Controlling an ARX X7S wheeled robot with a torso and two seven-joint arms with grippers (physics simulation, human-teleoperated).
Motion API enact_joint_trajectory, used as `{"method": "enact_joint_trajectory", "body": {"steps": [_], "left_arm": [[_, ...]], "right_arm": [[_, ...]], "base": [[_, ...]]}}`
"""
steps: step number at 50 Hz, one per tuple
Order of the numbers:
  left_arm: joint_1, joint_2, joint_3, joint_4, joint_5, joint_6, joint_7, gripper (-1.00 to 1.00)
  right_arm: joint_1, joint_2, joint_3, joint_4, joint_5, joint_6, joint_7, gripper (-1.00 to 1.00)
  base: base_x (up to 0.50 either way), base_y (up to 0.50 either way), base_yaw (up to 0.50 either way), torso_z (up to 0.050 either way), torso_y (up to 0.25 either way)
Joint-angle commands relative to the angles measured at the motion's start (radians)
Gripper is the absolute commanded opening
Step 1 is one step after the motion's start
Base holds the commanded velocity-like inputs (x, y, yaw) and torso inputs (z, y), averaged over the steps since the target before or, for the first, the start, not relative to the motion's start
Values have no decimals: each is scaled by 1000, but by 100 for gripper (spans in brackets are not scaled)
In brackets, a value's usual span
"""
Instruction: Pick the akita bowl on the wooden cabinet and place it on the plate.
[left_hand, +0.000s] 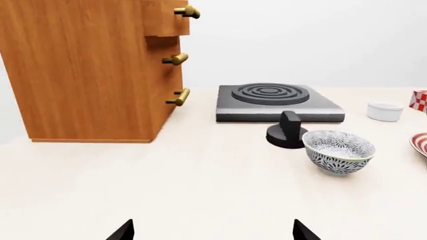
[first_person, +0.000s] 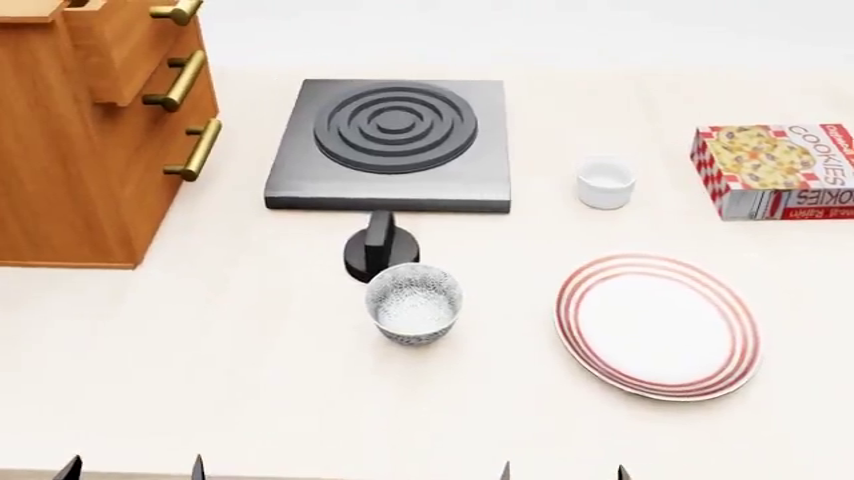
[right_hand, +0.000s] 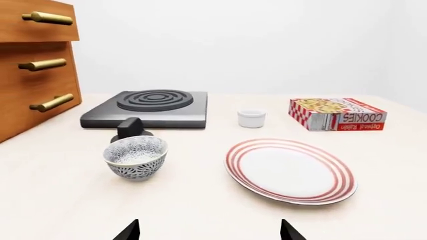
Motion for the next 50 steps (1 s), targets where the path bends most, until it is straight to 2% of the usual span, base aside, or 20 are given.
{"method": "enact_joint_trajectory", "body": {"steps": [1,28,50], "left_arm": [[-1,-9,11,0,-7,2,-12,100],[-4,-24,32,-8,-20,12,-32,100],[-8,-35,46,-6,-32,11,-47,100]], "right_arm": [[0,8,-8,-1,11,-4,10,100],[6,24,-27,9,27,-13,28,100],[9,35,-42,8,40,-10,42,100]], "base": [[0,391,0,0,0],[0,384,0,0,0],[0,93,0,0,0]]}}
